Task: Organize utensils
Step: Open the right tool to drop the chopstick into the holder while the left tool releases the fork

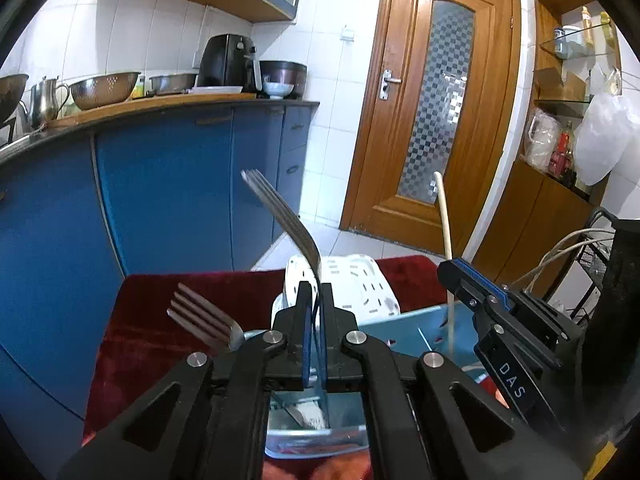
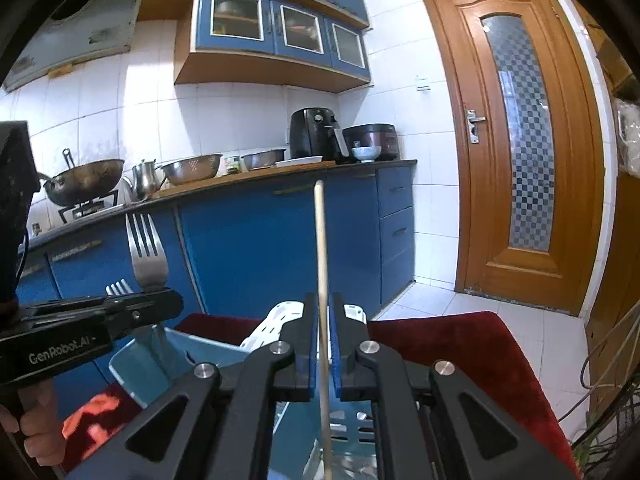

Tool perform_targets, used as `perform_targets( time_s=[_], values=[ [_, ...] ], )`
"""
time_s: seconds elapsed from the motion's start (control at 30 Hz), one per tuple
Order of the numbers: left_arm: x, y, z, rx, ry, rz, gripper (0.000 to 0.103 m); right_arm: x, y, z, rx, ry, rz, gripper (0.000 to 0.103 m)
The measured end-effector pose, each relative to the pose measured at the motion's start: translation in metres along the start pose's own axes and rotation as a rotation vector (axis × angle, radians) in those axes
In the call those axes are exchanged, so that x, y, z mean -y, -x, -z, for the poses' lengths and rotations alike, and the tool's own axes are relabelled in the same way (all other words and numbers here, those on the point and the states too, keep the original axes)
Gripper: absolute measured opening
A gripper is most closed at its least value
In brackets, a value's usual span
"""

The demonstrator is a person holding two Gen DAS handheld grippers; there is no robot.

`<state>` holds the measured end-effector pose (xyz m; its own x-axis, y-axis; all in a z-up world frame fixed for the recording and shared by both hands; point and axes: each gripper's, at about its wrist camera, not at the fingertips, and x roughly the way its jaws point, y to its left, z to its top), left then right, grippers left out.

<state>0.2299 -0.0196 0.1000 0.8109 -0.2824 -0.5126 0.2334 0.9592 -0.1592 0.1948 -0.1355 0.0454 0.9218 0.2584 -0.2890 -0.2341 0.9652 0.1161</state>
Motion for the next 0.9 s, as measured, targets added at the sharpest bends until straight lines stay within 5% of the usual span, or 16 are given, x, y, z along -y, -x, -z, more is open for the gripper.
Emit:
perform_targets(
  time_s=[0.1, 0.27, 0.9],
  values=[
    [0.003, 0.003, 0.003, -0.008, 0.008, -0.003, 0.019, -0.001, 0.002, 0.000, 0.000, -0.002, -0.023, 0.028],
    [0.011, 0.014, 0.003, 0.003, -0.020, -0.017, 0.025, 0.001, 0.006, -0.001, -0.010, -0.025, -0.045, 0.029],
    [0.009, 0.077, 0.010, -0.038, -0.009, -0.005, 0.026, -0.011, 0.072, -0.021, -0.062, -0.068, -0.096, 0.030]
  ],
)
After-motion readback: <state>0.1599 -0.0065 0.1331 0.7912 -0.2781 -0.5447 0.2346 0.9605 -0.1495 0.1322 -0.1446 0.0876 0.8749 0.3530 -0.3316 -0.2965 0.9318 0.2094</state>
